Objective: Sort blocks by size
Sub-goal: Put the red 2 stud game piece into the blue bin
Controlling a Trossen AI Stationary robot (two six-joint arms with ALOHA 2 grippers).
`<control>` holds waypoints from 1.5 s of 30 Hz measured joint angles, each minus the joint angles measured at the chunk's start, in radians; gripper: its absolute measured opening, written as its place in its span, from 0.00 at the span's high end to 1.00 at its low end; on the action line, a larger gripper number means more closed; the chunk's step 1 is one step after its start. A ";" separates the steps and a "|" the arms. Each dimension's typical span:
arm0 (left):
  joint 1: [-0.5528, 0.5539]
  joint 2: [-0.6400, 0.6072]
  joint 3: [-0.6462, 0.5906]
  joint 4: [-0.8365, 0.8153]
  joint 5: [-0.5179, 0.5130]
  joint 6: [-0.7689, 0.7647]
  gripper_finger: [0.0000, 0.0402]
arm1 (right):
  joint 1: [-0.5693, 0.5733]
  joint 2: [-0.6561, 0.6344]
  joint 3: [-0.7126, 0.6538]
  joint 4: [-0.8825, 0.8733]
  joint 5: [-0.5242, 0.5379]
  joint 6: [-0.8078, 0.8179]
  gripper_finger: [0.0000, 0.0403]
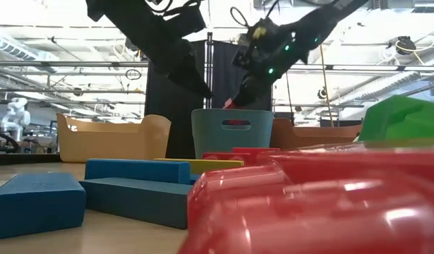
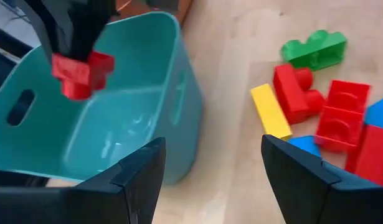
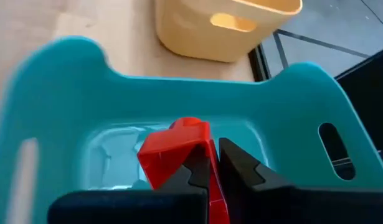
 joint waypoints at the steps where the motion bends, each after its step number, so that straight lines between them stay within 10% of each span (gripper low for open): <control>1: 0.002 0.000 0.000 -0.001 -0.010 0.000 0.36 | -0.006 0.019 0.002 0.018 -0.001 0.002 0.98; 22: 0.084 -0.043 -0.107 -0.001 -0.006 -0.036 0.40 | -0.085 0.315 0.255 -0.076 -0.054 0.107 0.91; 34: 0.083 -0.184 -0.222 0.084 0.014 -0.059 0.40 | -0.111 0.303 0.255 -0.077 -0.070 0.198 0.72; 45: 0.076 -0.196 -0.253 0.114 0.230 -0.035 0.40 | -0.079 0.123 0.255 -0.194 -0.068 0.180 0.63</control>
